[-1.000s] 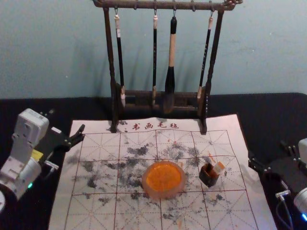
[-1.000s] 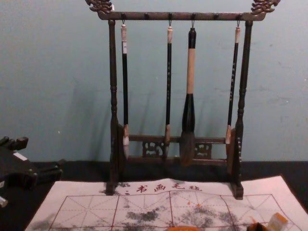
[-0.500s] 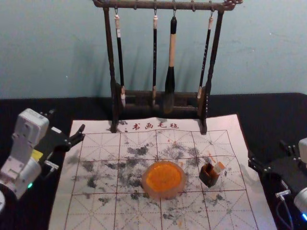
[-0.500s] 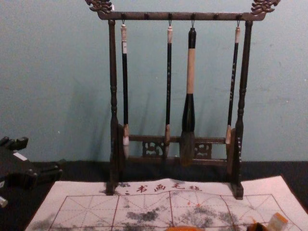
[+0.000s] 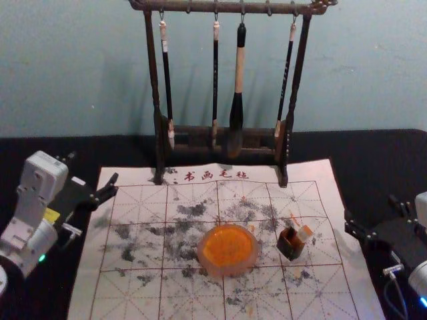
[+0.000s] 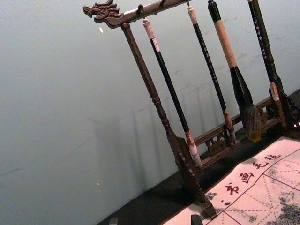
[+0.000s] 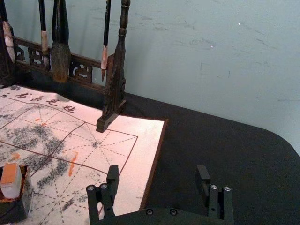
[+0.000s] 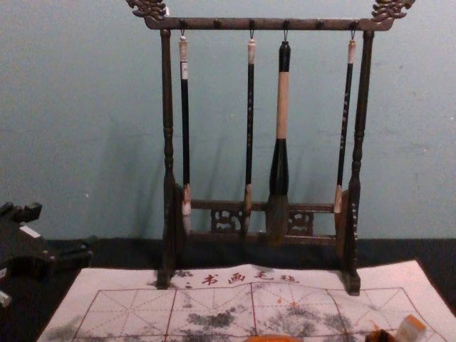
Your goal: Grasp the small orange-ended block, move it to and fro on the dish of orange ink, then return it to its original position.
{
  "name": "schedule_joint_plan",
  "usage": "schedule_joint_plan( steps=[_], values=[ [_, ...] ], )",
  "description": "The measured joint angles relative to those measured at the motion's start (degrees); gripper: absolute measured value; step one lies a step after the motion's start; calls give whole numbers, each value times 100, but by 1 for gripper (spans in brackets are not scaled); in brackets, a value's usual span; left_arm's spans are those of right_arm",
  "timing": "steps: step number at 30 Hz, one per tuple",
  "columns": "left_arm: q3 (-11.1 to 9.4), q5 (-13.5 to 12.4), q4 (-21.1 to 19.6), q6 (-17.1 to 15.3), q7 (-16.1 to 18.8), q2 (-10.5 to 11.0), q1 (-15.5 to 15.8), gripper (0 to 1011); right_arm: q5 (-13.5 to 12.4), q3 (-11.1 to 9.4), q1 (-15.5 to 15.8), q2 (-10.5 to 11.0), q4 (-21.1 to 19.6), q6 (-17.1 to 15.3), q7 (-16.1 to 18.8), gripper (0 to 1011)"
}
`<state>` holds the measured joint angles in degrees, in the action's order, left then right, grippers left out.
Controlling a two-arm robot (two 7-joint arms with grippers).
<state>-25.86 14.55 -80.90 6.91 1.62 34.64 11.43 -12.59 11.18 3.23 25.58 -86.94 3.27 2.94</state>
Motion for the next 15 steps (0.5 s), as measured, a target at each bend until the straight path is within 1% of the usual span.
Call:
schedule_joint_plan(
  steps=[15],
  values=[
    [0,0,0,0,0,0,0,1001,0,2,0,6,-5,0,4,1002]
  ],
)
